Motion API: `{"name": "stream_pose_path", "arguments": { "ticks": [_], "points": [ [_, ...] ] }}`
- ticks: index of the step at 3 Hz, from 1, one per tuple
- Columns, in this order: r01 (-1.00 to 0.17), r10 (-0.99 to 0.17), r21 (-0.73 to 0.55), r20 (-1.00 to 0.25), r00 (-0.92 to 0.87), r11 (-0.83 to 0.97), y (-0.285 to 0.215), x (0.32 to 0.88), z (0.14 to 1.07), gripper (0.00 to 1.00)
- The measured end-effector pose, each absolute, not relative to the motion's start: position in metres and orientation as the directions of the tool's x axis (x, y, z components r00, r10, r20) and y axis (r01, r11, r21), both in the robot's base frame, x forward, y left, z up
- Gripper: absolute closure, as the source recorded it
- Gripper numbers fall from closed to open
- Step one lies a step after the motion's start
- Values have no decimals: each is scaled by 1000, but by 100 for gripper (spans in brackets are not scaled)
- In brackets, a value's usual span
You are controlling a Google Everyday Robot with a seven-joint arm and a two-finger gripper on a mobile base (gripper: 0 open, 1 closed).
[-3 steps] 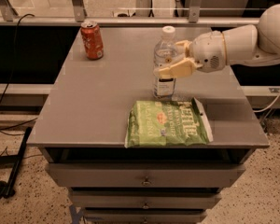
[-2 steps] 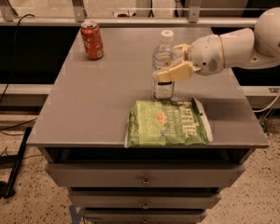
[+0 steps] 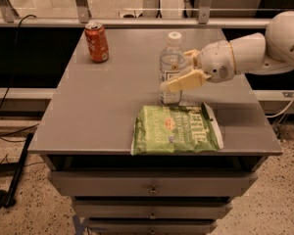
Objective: Move blue plastic bottle near green jalapeno chip bag
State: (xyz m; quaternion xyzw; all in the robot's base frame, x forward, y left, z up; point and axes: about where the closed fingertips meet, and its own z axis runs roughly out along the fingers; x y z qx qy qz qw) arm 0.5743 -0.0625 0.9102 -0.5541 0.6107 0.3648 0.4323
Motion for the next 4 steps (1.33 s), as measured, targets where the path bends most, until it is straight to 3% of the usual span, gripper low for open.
{"name": "stream_pose_path", "arguments": {
  "ticks": [1,3,4],
  "points": [
    [-976,-389,-74,-921,-12,205,-101,581,917,0],
    [-858,-478,-267,-878,28,439,-232,601,970,0],
    [-849,-479,-281,-877,36,449,-237,603,978,0]
  ]
}}
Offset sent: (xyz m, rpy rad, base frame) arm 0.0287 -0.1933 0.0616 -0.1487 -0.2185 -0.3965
